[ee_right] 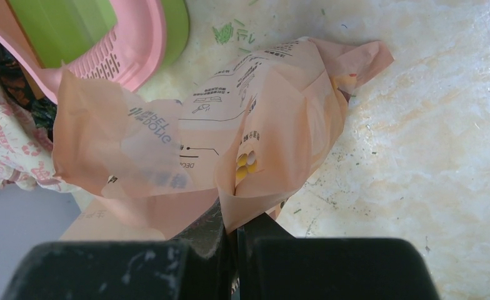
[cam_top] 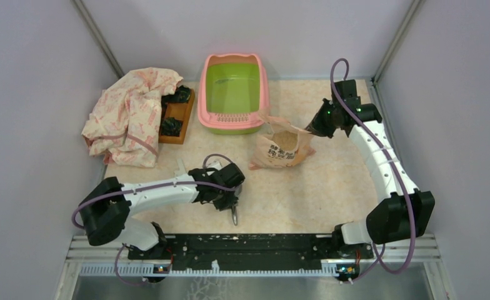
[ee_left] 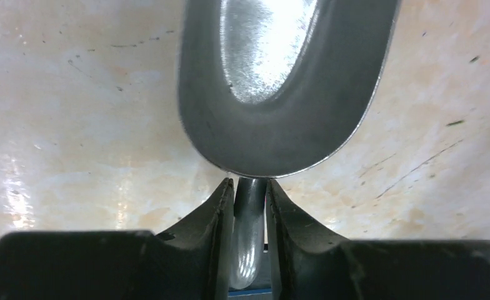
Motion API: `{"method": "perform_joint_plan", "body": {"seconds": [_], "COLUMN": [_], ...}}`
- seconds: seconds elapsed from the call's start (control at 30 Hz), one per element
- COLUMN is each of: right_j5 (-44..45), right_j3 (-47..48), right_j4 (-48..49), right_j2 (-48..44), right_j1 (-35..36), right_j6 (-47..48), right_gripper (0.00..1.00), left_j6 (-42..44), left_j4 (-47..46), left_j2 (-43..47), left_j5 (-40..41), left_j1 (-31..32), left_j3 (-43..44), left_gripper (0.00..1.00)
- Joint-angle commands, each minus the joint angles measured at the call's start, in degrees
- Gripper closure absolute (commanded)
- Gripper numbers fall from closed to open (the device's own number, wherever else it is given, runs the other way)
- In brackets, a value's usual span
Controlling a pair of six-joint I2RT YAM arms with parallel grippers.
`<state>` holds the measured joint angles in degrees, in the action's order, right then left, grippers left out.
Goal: Fill the litter box with clean litter
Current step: Pick up the spatula from the center of the board.
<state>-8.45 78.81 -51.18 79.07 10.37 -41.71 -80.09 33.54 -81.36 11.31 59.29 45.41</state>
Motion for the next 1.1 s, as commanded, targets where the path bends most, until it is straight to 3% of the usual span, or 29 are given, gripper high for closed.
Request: {"method": "perform_joint_plan", "body": {"seconds": [0.0,0.2,0.27,0.53,0.63,0.7,0.87,0.97,1.07], "right_j5": [-1.5,-0.6,-0.5,-0.6,-0.6,-0.6,-0.4,0.0,1.2], "right_j3": [-0.2,-0.9,-1.2,-1.9,-1.9,-2.0,-2.0,-1.9,-1.9], "right_j4": [1.5,1.3,1.4,2.0,2.2,2.2,2.1,2.3,2.3], "right_j2": [-2.3,-2.7,-2.7,-2.2,-2.0,-1.8,-1.3,-1.1,-1.0], "right_j1": [0.4,0.4,0.4,0.4,0.4,0.4,0.4,0.4,0.4], "right_j6": [0.9,1.9,2.0,2.3,2.4,2.4,2.6,3.0,3.9], "right_gripper": [1.0,1.0,1.0,1.0,1.0,1.0,1.0,1.0,1.0], "left_j6": [13.0,23.1,24.7,26.2,26.6,26.8,27.4,28.2,29.4], "left_j4": [7.5,8.8,9.0,8.3,7.7,7.9,8.2,8.2,9.9], "left_j2": [-3.8,-7.2,-7.2,-6.4,-6.2,-6.4,-6.1,-4.7,-2.2], "left_j5": [-1.8,-3.1,-2.1,1.4,2.3,3.1,3.2,2.9,3.4], "left_j1": [-0.3,2.1,2.9,3.2,3.2,3.2,3.4,3.7,4.2], "left_j3": [3.3,6.6,6.8,6.7,7.0,7.3,6.6,6.0,7.2], "left_gripper": [0.72,0.76,0.72,0.34,0.33,0.4,0.71,1.0,1.0]}}
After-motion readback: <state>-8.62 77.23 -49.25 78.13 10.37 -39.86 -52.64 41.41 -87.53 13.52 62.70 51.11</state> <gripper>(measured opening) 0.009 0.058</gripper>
